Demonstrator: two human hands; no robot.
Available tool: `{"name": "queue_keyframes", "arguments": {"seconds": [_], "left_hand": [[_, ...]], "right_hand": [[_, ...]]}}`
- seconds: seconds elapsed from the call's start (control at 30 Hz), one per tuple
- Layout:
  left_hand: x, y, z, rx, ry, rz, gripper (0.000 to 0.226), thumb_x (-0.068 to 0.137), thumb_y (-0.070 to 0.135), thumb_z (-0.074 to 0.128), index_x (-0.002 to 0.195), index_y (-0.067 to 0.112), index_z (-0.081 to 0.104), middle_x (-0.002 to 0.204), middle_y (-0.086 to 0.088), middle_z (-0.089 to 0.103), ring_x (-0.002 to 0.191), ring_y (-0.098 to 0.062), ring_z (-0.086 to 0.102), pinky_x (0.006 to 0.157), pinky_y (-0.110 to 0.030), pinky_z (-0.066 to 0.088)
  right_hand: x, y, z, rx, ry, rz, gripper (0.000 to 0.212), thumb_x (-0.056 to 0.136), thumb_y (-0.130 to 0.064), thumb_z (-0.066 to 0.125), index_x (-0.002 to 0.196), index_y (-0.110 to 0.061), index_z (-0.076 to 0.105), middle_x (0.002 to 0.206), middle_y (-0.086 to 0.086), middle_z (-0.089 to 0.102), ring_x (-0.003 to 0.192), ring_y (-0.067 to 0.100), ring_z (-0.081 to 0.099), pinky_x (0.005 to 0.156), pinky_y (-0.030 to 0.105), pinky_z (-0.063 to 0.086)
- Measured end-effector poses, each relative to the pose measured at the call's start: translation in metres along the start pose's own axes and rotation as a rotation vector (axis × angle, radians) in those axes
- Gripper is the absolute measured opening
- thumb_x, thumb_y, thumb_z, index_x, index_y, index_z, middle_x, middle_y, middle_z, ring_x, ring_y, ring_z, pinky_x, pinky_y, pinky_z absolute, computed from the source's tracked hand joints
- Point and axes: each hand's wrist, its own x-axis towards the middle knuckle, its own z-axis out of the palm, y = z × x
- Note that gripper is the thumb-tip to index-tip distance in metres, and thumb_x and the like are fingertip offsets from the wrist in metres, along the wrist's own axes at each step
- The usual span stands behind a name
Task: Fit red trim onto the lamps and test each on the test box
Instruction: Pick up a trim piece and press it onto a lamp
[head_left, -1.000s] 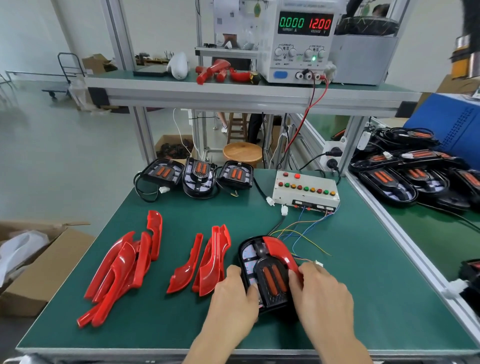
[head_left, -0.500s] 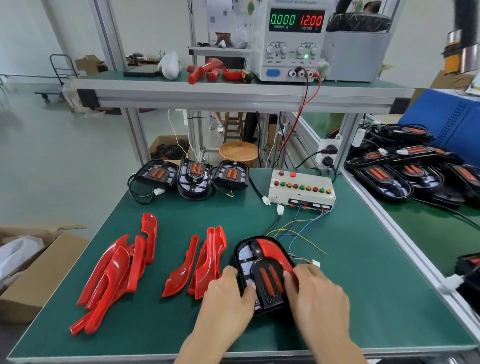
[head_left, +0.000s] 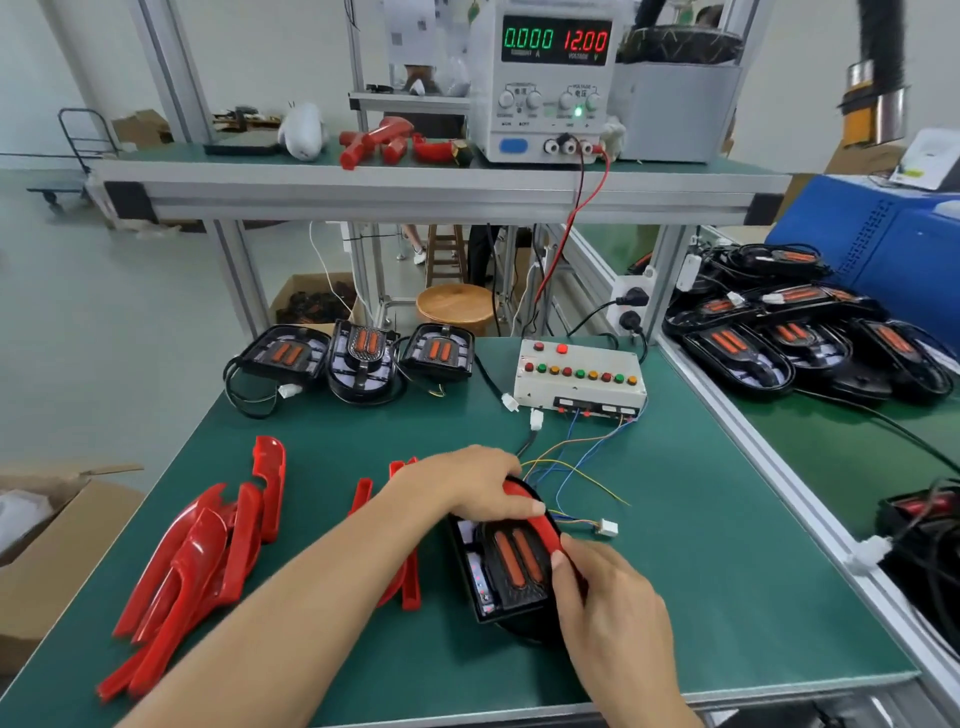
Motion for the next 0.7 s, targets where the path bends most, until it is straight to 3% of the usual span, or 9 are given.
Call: {"name": "queue_keyframes", "arguments": {"seconds": [0.1,0.2,0.37,0.47,0.5,0.6,0.7], "left_hand": [[0.006,-0.007,0.001,-0.025,-0.02,0.02,0.074,0.089,0.075,0.051,0.143,0.025,0.05,0.138,-0.005,0.054,0.127,-0.027,0.051,0.107,-0.046,0.044],[0.008,-0.012,0.005,-0.066,-0.034,0.037,0.075,0.087,0.076,0.054,0.143,0.027,0.05,0.131,-0.005,0.051,0.124,-0.026,0.052,0.108,-0.045,0.044],[0.004,-0.016,0.007,-0.198,0.02,0.05,0.077,0.079,0.076,0.066,0.139,0.028,0.052,0.117,0.005,0.043,0.114,-0.02,0.053,0.106,-0.038,0.045],[-0.005,-0.015,0.005,-0.247,0.102,0.081,0.073,0.072,0.074,0.072,0.129,0.032,0.054,0.113,0.01,0.042,0.112,-0.014,0.05,0.1,-0.033,0.044],[-0.009,-0.015,0.005,-0.263,0.125,0.087,0.075,0.068,0.077,0.072,0.127,0.034,0.053,0.112,0.012,0.041,0.111,-0.012,0.051,0.098,-0.031,0.044],[-0.023,-0.014,0.007,-0.311,0.208,0.095,0.08,0.057,0.081,0.067,0.122,0.038,0.051,0.112,0.018,0.038,0.106,-0.003,0.052,0.093,-0.025,0.043],[-0.033,-0.014,0.011,-0.412,0.342,0.094,0.076,0.059,0.077,0.072,0.121,0.038,0.05,0.112,0.023,0.035,0.105,0.008,0.049,0.086,-0.015,0.04]], "right_hand": [[0.001,0.011,-0.009,0.167,-0.153,0.022,0.032,0.101,-0.034,0.056,0.131,-0.037,0.068,0.115,-0.016,0.071,0.105,0.01,0.065,0.091,0.032,0.051],[0.003,0.016,-0.017,0.255,-0.25,0.042,0.035,0.1,-0.034,0.058,0.134,-0.042,0.065,0.11,-0.017,0.075,0.1,0.001,0.067,0.092,0.03,0.054],[0.002,0.023,-0.014,0.45,-0.189,0.205,0.035,0.091,-0.032,0.074,0.125,-0.025,0.072,0.101,-0.021,0.076,0.094,-0.006,0.07,0.09,0.039,0.06],[-0.001,0.026,-0.015,0.411,-0.199,0.219,0.032,0.089,-0.042,0.074,0.118,-0.03,0.074,0.1,-0.018,0.077,0.091,-0.013,0.068,0.088,0.023,0.057],[-0.002,0.028,-0.016,0.369,-0.222,0.179,0.025,0.09,-0.047,0.07,0.112,-0.035,0.073,0.099,-0.019,0.077,0.092,-0.013,0.067,0.087,0.019,0.055],[-0.002,0.031,-0.019,0.343,-0.325,0.071,0.019,0.097,-0.049,0.06,0.109,-0.042,0.072,0.095,-0.02,0.076,0.09,-0.005,0.068,0.085,0.024,0.054],[0.005,0.034,-0.018,0.52,-0.337,0.062,0.016,0.099,-0.041,0.062,0.111,-0.039,0.073,0.094,-0.017,0.076,0.084,-0.001,0.068,0.079,0.027,0.053]]}}
